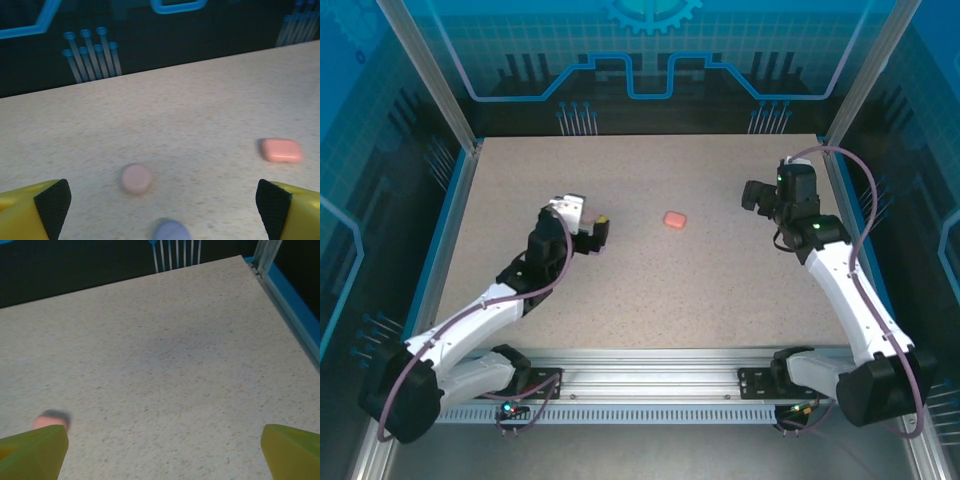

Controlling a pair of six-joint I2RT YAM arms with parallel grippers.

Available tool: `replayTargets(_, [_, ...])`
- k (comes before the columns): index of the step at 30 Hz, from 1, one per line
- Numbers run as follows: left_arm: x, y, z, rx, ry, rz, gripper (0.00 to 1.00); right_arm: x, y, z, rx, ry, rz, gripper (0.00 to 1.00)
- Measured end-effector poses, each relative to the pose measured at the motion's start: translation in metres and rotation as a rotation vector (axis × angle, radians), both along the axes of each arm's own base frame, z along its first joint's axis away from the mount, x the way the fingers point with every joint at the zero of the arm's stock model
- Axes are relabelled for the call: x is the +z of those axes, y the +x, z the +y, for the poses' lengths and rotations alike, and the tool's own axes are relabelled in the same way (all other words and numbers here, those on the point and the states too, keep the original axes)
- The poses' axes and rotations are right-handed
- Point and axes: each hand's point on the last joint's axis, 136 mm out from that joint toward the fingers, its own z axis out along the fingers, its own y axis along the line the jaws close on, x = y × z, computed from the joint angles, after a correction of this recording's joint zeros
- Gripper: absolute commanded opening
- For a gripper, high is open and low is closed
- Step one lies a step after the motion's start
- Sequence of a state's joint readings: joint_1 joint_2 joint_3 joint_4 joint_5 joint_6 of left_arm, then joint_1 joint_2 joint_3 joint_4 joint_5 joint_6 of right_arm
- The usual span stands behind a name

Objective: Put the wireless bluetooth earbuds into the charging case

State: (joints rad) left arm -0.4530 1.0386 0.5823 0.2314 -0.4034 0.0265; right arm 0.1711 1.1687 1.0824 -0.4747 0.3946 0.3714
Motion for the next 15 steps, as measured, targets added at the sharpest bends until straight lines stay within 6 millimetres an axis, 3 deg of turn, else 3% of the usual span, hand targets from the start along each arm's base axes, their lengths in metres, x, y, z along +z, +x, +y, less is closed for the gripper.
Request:
replayTargets(4, [-0.007,-0.001,0.063,0.169,-0.018,-0.043,0.99,-0.027,0.007,-0.006,0.019,-0.095,0.015,1.0])
replayTargets(7, [-0.023,-0.001,0.093,0.251,-0.016,-0.044,0.99,-0.046,0.012,-0.01,0.049,-0.158,0.019,1.0])
replayTargets(10, [-0.056,0.002,0.106,0.287,0.0,0.014,0.99,-0.062,0.018,-0.017,0.059,-0.192,0.015,1.0])
replayTargets(15, [-0.108,0.006,0.105,0.271,0.015,0.097,0.99,-0.093,0.019,-0.029,0.075,-0.218,0.0,1.0])
